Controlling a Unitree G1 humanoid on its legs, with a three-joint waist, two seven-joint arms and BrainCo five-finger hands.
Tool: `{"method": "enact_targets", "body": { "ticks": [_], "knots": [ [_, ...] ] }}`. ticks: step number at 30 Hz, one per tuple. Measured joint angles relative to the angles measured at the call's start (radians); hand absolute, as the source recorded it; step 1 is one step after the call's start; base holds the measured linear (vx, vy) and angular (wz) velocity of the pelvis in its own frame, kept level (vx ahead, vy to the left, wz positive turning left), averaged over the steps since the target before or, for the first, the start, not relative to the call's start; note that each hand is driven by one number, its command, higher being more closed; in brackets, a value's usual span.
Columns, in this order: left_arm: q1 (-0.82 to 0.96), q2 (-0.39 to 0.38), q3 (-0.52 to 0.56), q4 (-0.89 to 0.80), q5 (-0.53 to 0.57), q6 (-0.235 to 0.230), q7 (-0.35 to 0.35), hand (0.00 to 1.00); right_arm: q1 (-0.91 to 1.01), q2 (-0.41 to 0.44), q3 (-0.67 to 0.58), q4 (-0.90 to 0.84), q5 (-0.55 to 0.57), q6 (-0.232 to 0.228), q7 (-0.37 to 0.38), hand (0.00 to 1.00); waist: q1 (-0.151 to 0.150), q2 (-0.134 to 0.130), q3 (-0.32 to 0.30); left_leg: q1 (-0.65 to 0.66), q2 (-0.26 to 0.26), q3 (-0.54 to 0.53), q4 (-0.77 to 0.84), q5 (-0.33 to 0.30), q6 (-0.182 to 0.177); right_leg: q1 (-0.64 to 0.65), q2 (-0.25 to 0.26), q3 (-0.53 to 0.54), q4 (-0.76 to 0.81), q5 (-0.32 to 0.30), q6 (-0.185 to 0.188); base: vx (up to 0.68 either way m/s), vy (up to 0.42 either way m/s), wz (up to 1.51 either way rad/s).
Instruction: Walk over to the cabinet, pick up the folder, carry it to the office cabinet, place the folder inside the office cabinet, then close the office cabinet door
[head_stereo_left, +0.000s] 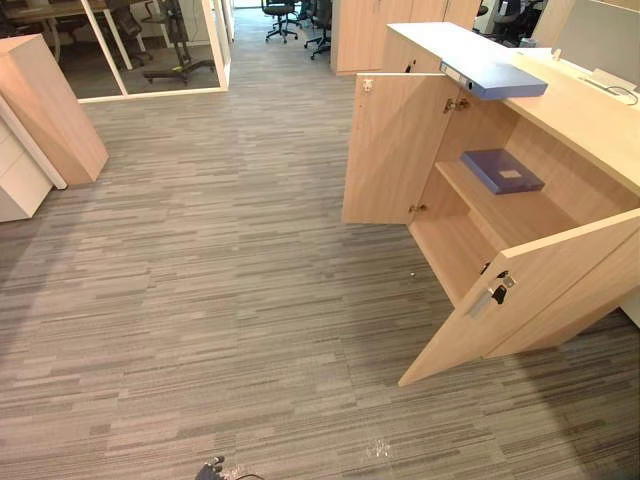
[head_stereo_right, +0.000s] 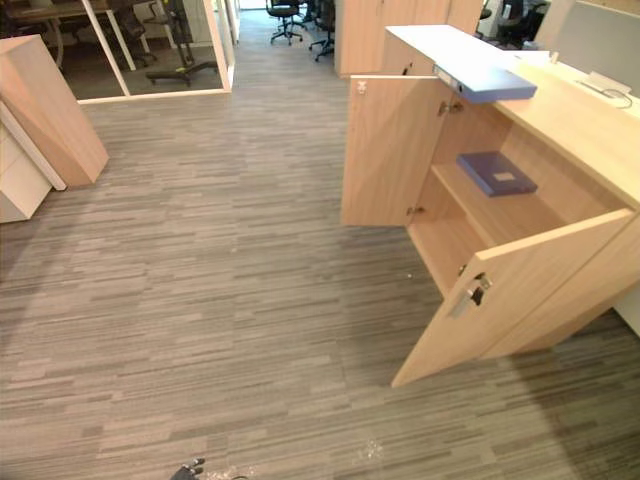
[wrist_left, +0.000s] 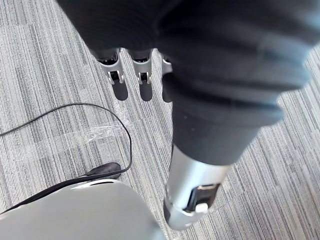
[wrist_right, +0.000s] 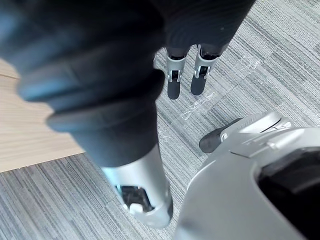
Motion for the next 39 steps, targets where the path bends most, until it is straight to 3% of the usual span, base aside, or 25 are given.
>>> {"method": "enact_targets", "body": {
  "ticks": [20,39],
  "knots": [
    [-0.012,0.021,-0.102,-0.008,0.047,-0.023,0.046,0.00,0.001,0.002,0.006,0.001,0.038,-0.005,-0.012,0.00,0.000,-0.011,0.008,0.010,0.001,-0.012,-0.031,0.013,-0.001,0.013,0.002,-0.019,-0.025,0.003,-0.003,-0.01,-0.008,0.02],
    [-0.043,0.025,-0.152,-0.023,0.081,-0.026,0.047,0.00,0.001,0.005,0.012,0.000,0.038,-0.016,-0.020,0.00,-0.003,-0.015,0.010,0.011,0.001,-0.007,-0.028,0.011,-0.003,0.010,0.002,-0.016,-0.017,0.003,-0.003,-0.02,-0.002,0.00]
  ]
}}
